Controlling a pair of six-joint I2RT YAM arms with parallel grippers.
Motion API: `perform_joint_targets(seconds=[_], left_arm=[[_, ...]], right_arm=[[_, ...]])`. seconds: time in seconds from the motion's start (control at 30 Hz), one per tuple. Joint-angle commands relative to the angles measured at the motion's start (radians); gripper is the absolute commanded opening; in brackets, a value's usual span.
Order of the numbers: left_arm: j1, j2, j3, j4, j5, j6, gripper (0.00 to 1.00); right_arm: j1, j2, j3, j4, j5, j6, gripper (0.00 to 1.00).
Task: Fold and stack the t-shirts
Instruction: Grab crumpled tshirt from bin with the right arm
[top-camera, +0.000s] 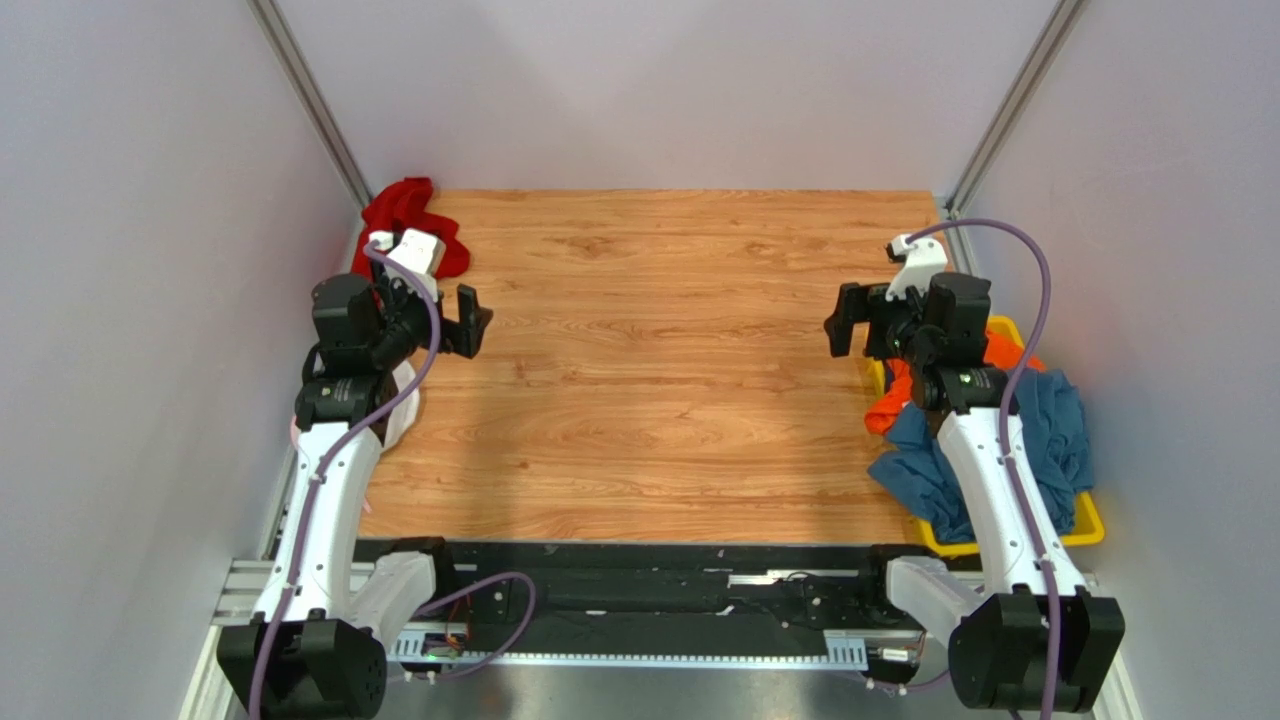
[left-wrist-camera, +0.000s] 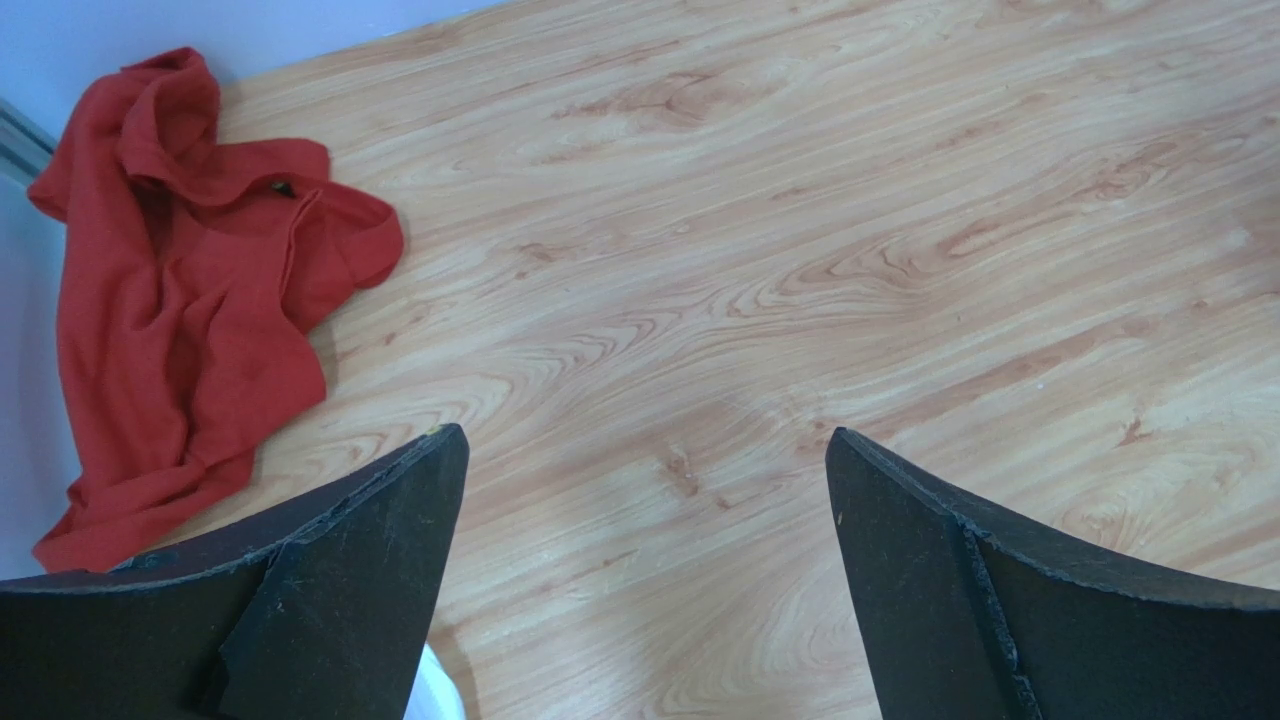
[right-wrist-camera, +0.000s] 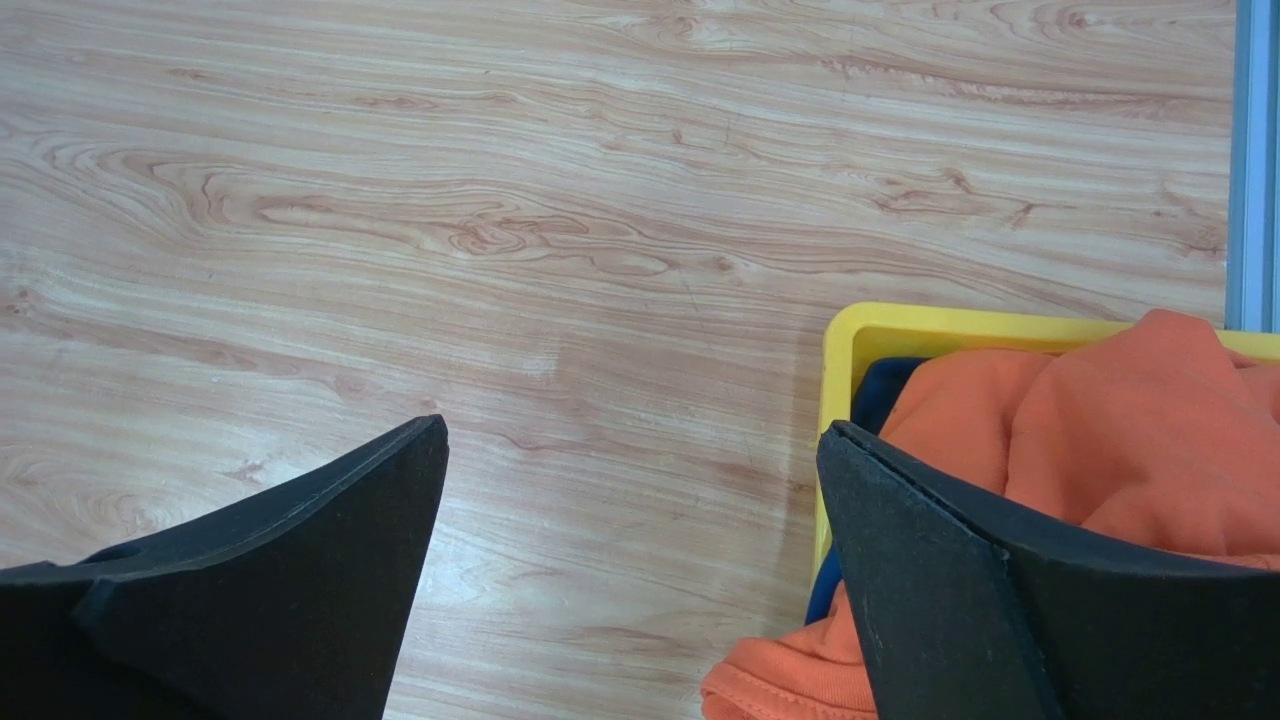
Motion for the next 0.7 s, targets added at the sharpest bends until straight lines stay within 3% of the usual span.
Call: perform_joint_targets(seconds=[0.0,0.47,0.67], left_arm=[[-0.003,-0.003,-0.007,0.034,0.007,-0.005,0.99],[-0.003,0.000,0.019,-0.011,0.004,0.012,0.99],[-0.003,0.032,0.092,-0.114,0.029,0.058,0.99]], right_arm=[[0.003,-0.014,-0.004,0.009,-0.023,-0.020,1.00],[0.005,-0.020,0.010,0.006,0.004,-0.035,1.00],[0.003,0.060,0.221,-0.241,0.154,-0.133,0.97]])
